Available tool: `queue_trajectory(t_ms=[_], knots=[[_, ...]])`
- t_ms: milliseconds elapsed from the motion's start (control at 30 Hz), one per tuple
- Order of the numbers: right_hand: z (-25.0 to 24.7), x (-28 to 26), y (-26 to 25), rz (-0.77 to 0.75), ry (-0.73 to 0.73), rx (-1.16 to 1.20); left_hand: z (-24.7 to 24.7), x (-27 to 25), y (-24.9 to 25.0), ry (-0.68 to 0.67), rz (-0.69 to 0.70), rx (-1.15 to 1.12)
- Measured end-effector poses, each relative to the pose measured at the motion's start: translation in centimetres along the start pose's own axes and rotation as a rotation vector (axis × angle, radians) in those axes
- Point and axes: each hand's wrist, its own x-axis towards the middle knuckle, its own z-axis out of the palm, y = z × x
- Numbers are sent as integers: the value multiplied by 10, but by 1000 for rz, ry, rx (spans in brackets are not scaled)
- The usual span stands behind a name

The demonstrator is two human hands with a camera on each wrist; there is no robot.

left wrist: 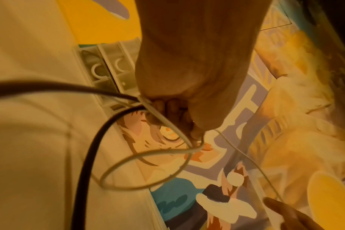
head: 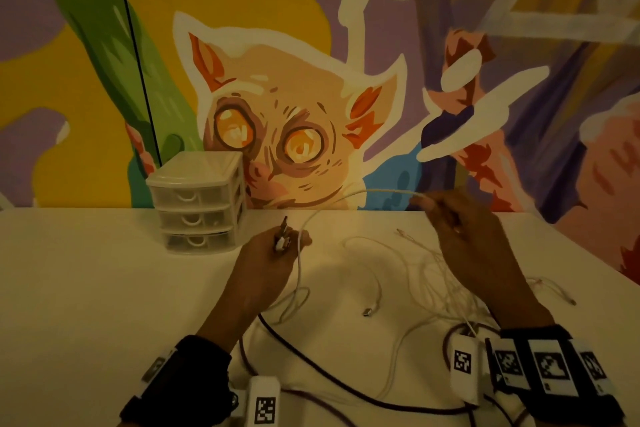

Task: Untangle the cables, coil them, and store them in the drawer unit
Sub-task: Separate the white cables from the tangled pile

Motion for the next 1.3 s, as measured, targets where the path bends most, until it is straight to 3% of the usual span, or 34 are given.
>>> queue_trajectory(t_ms=[133, 233, 300, 400, 500, 567, 633, 700, 800, 867, 900, 933, 967, 1033, 1067, 1100, 1133, 1200, 1233, 1300], knots=[[15, -8, 11, 58, -399, -218, -1, 1, -6, 140, 122, 83], [9, -8, 2, 113, -512, -332, -3, -3, 2, 258, 211, 77], [7, -10, -10, 140, -589, -303, -2, -5, 7, 206, 263, 66], [11, -15, -24, 127, -678, -131, 8, -12, 8, -34, 340, 184], [8, -15, -32, 117, -648, 41, 14, -15, 2, -209, 368, 347], [6, -15, -37, 100, -630, 106, 16, -15, 0, -253, 355, 346], [5, -15, -37, 89, -608, 102, 16, -14, 2, -215, 352, 349], [-1, -10, -29, 118, -544, 39, 12, -9, 0, -95, 321, 296], [-22, -1, -20, 142, -190, 37, -1, -2, -2, 63, 273, 145], [-35, 1, -21, 55, 57, 8, -1, -3, 1, 26, 271, 94], [-40, 3, -22, 15, 63, -21, 2, -4, 1, 2, 269, 81], [-47, 3, -20, 33, -36, -51, 4, -4, 2, -6, 252, 45], [-56, 3, -18, 107, -227, -113, 4, -4, 1, 16, 206, -14], [-80, 3, -14, 271, -756, -466, -2, -2, 0, 87, 78, -194], [-90, 1, -11, 303, -922, -658, -8, 0, 1, 104, 18, -281], [-95, 1, -12, 296, -958, -797, -12, 0, 4, 105, -31, -366], [-95, 1, -17, 267, -880, -816, -17, 1, 9, 93, -60, -458], [-79, 2, -35, 137, -649, -569, -20, 1, 21, 69, -116, -656], [-65, 2, -47, 77, -618, -389, -21, 1, 27, 54, -157, -739], [-34, 2, -71, 23, -699, -148, -24, -2, 40, 0, -194, -833]])
